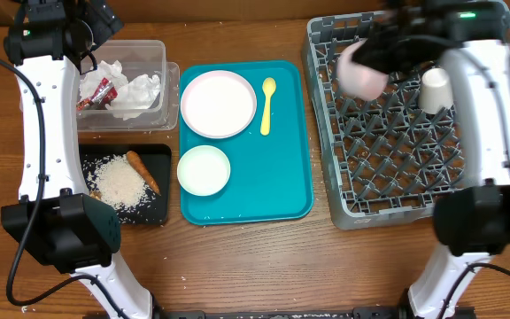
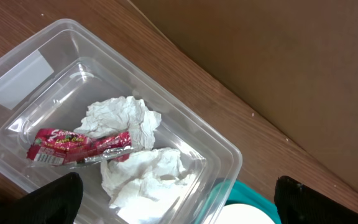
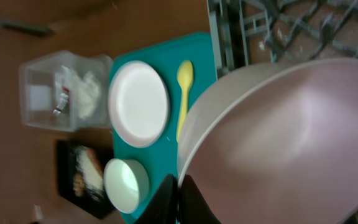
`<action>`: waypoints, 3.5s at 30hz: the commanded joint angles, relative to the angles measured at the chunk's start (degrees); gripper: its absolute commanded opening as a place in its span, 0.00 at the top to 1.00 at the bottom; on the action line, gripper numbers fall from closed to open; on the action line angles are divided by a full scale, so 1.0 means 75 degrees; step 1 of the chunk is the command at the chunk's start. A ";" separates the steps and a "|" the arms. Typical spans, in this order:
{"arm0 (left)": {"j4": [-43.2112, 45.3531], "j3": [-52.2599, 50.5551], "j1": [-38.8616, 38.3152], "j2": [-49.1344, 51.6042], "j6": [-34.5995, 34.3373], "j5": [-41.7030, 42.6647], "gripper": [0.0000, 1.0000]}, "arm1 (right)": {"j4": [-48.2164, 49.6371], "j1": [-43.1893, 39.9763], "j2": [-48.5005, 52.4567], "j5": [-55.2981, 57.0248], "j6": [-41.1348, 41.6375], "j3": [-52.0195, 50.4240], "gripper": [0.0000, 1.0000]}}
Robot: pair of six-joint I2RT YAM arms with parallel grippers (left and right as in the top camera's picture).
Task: Sort waste into correct bins and load items into the dishwasher
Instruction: 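Lift the pink bowl and carry it over the dish rack, then lower the pink bowl into the rack and release it, then move the right gripper back toward the white bowl on the teal tray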
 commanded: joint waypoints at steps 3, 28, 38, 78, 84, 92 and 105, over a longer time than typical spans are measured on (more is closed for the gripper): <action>0.0006 0.0090 -0.0017 -0.0140 -0.0102 0.0009 0.00 | 0.1303 -0.1373 0.0026 -0.4211 -0.0810 -0.0851 0.96; 0.0006 0.0090 -0.0017 -0.0140 -0.0102 0.0009 0.00 | 0.2664 -0.2171 0.0070 -0.4578 0.0029 -0.3229 0.96; 0.0006 0.0090 -0.0017 -0.0140 -0.0102 0.0009 0.00 | 0.2506 -0.2352 0.0076 -0.3990 0.0064 -0.3378 0.96; 0.0006 0.0090 -0.0017 -0.0140 -0.0102 0.0009 0.00 | -0.0195 -0.1227 -0.2177 0.1037 0.0871 -0.1373 0.38; 0.0006 0.0090 -0.0017 -0.0140 -0.0102 0.0009 0.00 | 0.0321 0.1317 -0.1853 0.1985 0.0784 -0.1384 0.13; 0.0006 0.0090 -0.0017 -0.0140 -0.0102 0.0009 0.00 | 0.0586 0.3771 -0.0813 0.2731 0.0597 -0.1515 0.14; 0.0006 0.0090 -0.0017 -0.0140 -0.0102 0.0009 0.00 | 0.0819 0.5351 0.1326 0.2917 0.1247 -0.1524 0.46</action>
